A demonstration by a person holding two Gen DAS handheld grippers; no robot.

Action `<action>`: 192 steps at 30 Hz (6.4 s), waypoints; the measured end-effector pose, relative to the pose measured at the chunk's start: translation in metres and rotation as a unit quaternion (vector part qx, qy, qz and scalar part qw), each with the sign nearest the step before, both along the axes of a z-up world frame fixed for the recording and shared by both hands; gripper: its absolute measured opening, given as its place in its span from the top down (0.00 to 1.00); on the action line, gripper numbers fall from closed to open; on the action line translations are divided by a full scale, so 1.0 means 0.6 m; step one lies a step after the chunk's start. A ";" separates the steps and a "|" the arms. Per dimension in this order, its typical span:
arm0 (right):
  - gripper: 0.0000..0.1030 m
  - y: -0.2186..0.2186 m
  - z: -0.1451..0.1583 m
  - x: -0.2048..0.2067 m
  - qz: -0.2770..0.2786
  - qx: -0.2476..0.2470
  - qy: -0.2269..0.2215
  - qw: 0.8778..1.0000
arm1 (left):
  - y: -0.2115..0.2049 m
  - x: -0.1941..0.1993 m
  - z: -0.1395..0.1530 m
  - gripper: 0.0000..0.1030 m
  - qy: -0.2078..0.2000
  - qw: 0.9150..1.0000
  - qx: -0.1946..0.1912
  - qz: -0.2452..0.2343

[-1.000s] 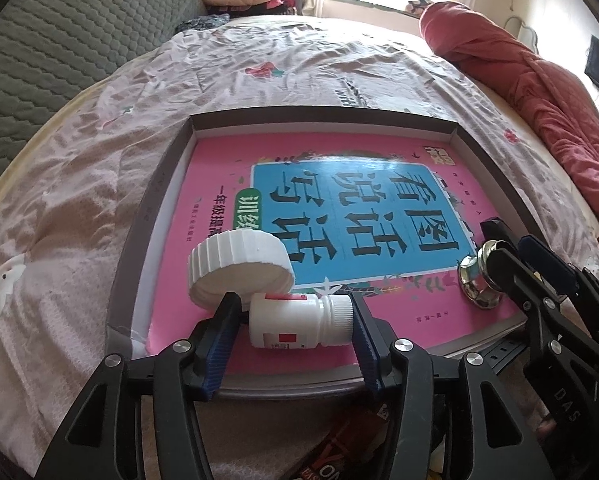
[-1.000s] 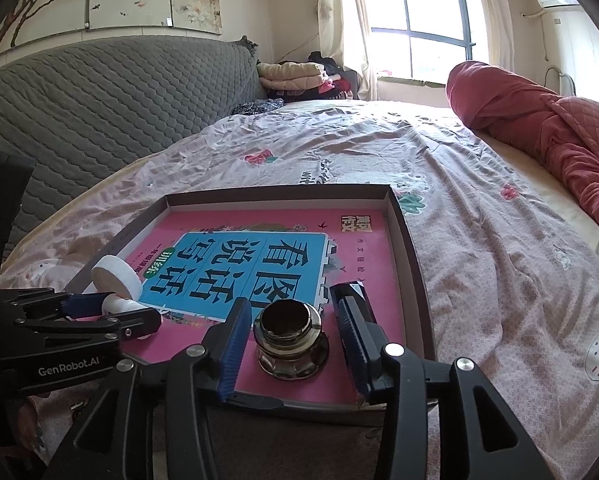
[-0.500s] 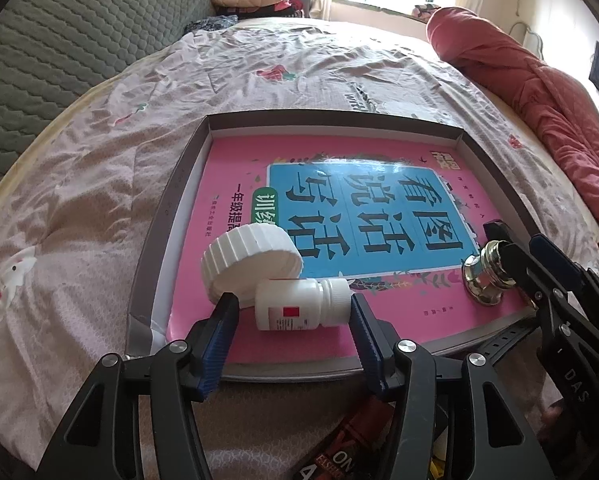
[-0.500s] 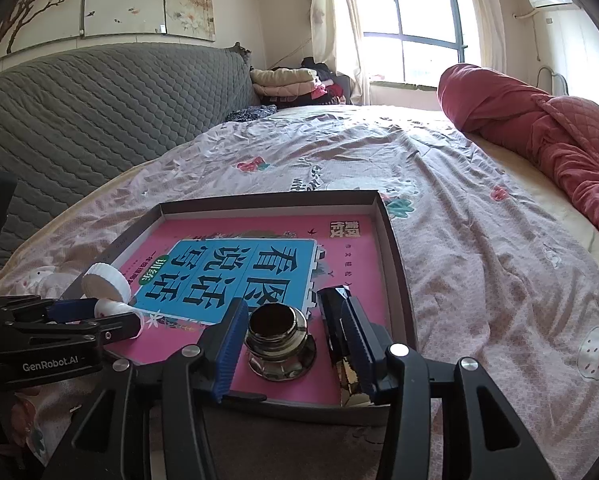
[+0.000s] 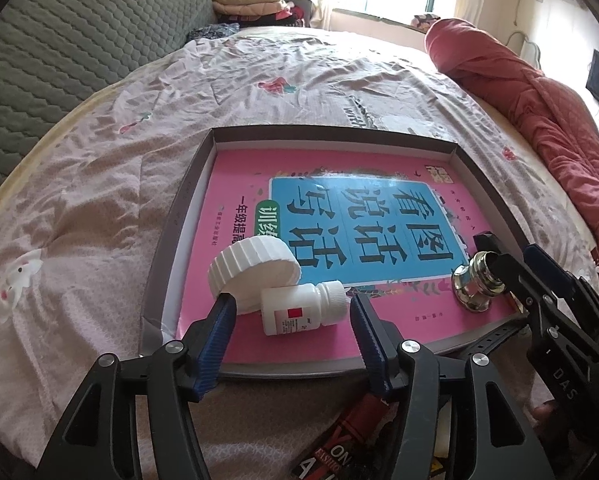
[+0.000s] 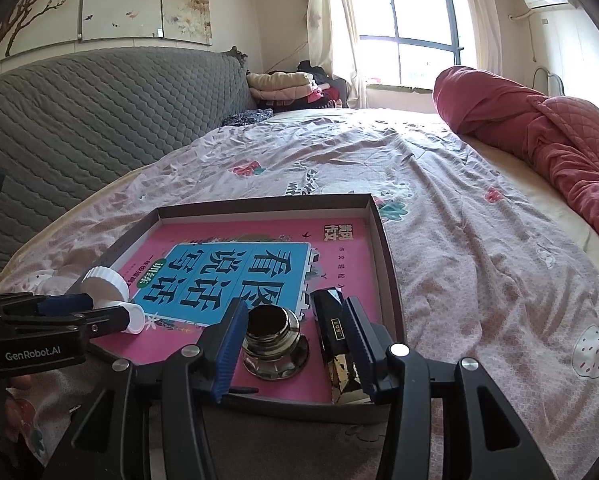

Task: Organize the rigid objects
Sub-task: 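Lower the bottle onto the pink book and open the left gripper while the right gripper releases the jar, then withdraw both open grippers back from the tray, then move both grippers toward the white earbud case and yellow tape measure, then close the left gripper on the yellow watch while the right gripper grasps the white earbud case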

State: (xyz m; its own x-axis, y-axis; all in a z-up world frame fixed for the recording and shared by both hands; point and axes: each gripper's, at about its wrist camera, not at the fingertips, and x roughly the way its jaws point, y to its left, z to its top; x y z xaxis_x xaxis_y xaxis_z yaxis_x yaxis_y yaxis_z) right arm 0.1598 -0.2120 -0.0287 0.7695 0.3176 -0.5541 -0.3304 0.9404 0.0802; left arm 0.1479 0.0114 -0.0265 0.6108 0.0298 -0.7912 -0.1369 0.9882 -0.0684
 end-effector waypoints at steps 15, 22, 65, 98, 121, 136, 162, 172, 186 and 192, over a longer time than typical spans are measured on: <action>0.52 0.000 0.006 -0.017 0.003 -0.008 -0.011 1.000 | 0.005 -0.010 0.020 0.38 -0.017 1.000 0.000 0.002; 0.52 -0.005 0.010 -0.023 -0.004 -0.007 -0.016 1.000 | 0.012 -0.019 0.029 0.33 -0.024 1.000 -0.002 0.006; 0.51 -0.012 0.049 -0.138 -0.020 -0.001 -0.032 0.999 | 0.033 -0.122 0.127 0.30 -0.075 0.997 -0.008 -0.004; 0.51 0.004 0.049 -0.217 0.010 -0.030 -0.007 0.999 | 0.020 -0.176 0.143 0.30 -0.073 0.997 -0.020 -0.035; 0.51 0.029 0.003 -0.206 0.034 -0.076 0.051 0.995 | -0.017 -0.189 0.077 0.30 -0.013 0.997 -0.024 -0.071; 0.51 0.029 -0.013 -0.195 0.044 -0.071 0.076 0.994 | -0.046 -0.181 0.045 0.30 0.011 0.995 -0.029 -0.090; 0.36 0.034 -0.045 -0.136 0.073 -0.025 0.111 0.991 | -0.056 -0.099 -0.002 0.30 0.039 0.995 -0.024 -0.093; 0.36 0.045 -0.058 -0.111 0.085 -0.031 0.116 0.989 | -0.072 -0.084 -0.023 0.43 0.065 0.991 -0.030 -0.113; 0.53 0.055 -0.065 -0.092 0.078 -0.083 0.092 0.989 | -0.090 -0.072 -0.027 0.60 0.090 0.987 -0.041 -0.126; 0.57 0.043 -0.062 -0.094 0.066 -0.096 0.089 0.989 | -0.099 -0.061 -0.031 0.69 0.108 0.987 -0.036 -0.117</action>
